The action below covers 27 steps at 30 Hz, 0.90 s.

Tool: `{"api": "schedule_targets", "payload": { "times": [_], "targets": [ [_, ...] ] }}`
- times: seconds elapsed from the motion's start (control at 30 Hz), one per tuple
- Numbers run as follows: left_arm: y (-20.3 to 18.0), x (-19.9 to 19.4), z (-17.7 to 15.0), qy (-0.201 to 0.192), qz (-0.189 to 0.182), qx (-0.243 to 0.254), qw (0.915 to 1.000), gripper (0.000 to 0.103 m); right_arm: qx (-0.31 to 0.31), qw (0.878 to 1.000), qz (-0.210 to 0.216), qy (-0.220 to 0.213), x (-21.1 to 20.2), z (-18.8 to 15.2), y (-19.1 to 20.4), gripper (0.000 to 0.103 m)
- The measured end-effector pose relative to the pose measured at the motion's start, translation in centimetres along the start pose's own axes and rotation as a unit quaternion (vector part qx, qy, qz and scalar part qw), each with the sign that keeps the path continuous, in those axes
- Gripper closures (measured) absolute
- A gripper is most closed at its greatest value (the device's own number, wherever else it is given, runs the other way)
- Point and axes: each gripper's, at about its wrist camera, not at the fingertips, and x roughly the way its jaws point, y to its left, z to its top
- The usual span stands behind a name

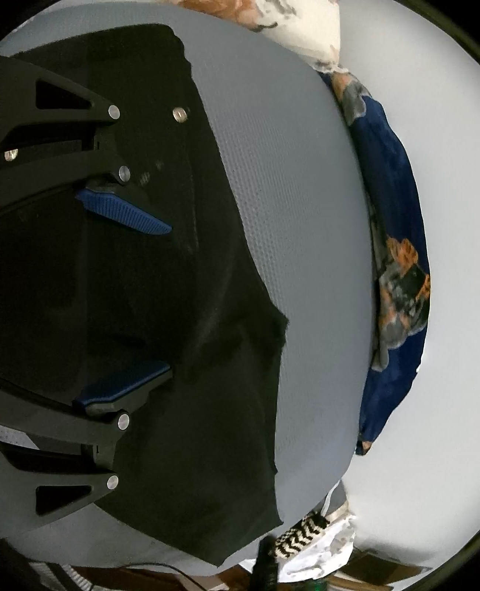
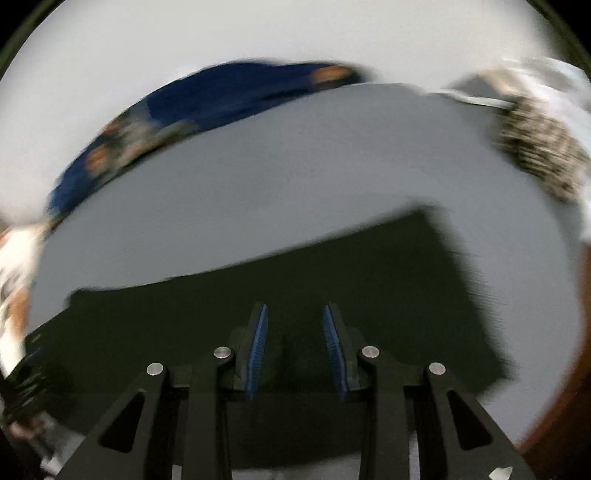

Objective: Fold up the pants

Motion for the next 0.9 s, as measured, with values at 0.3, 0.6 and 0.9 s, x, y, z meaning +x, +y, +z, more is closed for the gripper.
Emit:
{"api": "schedule_targets", "payload": {
  "times": [0.3,0.6,0.9],
  "targets": [
    [5.0,-0.7,-1.1,0.01,0.016,-0.058,0.9981,0.031,-0.161,0.962,0.201,0.092,8.0,3.6,17.1,0.073],
    [6.1,-0.5,-1.5,0.01,0.005,-0.062,0.998,0.031,-0.267,0.917,0.244,0.169,15.1,4.1,25.8,0.073],
    [6.0,-0.3,-1.6,0.013,0.006,-0.049,0.9987,0.031,-0.312,0.889,0.269,0.2,16.4,3.1,27.7,0.091]
  ]
}}
